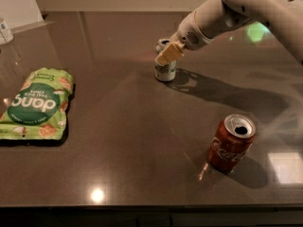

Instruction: Move 7up can near coke can

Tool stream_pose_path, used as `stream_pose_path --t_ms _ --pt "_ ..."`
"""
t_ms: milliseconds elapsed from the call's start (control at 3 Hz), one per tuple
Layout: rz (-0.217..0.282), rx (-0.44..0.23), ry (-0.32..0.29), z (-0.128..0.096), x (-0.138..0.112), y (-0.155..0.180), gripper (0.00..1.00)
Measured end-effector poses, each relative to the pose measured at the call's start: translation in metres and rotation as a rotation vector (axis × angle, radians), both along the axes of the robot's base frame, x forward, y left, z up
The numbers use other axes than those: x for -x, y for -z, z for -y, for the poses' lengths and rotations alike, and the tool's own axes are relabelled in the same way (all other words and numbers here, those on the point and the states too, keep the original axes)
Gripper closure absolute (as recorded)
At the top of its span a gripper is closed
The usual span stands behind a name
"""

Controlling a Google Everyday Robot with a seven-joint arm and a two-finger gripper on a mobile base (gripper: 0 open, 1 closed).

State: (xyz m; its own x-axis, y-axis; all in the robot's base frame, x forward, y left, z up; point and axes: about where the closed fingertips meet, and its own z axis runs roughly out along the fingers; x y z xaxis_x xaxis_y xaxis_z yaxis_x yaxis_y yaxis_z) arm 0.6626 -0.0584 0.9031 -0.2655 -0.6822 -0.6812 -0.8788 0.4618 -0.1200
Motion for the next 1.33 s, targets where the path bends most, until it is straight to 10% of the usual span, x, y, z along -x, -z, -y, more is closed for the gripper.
stream_pose_path --t_ms 667,1333 --pt "0.011 0.017 -0.056 0.014 0.014 -0.015 0.95" --pt "0.025 0.039 -0.225 0.06 0.056 -0.031 1.0"
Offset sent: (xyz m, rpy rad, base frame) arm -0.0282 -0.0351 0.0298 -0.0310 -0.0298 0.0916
